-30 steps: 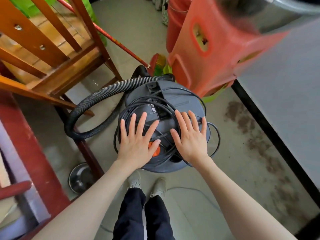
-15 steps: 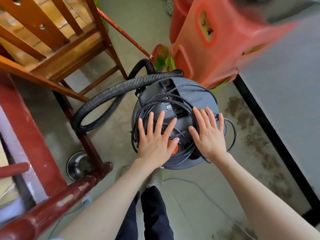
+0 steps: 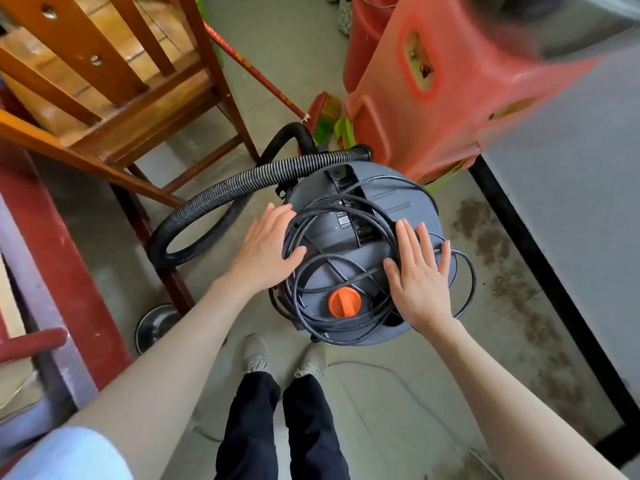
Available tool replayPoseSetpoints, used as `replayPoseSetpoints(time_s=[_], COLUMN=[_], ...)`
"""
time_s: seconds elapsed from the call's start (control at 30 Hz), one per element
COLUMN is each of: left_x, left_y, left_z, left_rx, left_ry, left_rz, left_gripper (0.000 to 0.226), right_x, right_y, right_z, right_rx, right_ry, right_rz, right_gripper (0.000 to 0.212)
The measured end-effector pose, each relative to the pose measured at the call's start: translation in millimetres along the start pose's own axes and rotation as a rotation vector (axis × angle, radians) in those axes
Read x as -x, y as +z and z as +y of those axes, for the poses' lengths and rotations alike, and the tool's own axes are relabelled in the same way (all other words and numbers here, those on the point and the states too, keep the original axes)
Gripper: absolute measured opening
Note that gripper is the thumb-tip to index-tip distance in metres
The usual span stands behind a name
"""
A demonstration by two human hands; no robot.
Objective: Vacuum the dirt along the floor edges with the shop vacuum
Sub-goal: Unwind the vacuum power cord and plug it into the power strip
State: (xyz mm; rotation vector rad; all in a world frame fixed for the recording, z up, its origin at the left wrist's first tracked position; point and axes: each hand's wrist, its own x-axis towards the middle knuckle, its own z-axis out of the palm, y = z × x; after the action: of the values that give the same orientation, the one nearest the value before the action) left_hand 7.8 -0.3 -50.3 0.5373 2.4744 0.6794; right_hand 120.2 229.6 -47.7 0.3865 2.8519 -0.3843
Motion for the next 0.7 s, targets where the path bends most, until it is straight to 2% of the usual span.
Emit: replayPoseSetpoints(time_s=[0.13, 0.3, 0.43, 0.57, 0.63, 0.7], left_x=[-0.8, 8.3, 13.5, 18.6, 22.5, 24.7], left_y=[-3.5, -5.6, -16.9, -18.7, -19.2, -20.4], left_z=[2.0, 13.5, 22.2, 27.3, 33.1, 37.5], left_rx=[0.060, 0.160, 0.275, 0.610, 0.875, 0.951], left_ry=[-0.017, -0.054, -0.103, -0.135, -0.209, -0.255], left_rz=[-0.011, 0.061, 0.039, 0.060, 0.061, 0.064], left_gripper=[0.058, 0.031, 0.024, 0.016, 0.019, 0.022], right_x=[0.5, -2.1, -5.4, 7.2, 20.6, 32.8], right_y=[-3.4, -8.4, -13.0, -15.4, -14.0, -8.6], right_z=[-5.1, -15.0, -22.3, -33.9, -43.5, -53.2], right_rx=[-0.035, -0.137, -0.181, -0.218, -0.238, -0.220], right_ry=[0.021, 0.092, 0.157, 0.131, 0.025, -0.106], right_rz=[0.021, 0.057, 0.035, 0.106, 0.236, 0.293], right_gripper=[0.069, 0.050, 0.045, 0.051, 0.048, 0.044])
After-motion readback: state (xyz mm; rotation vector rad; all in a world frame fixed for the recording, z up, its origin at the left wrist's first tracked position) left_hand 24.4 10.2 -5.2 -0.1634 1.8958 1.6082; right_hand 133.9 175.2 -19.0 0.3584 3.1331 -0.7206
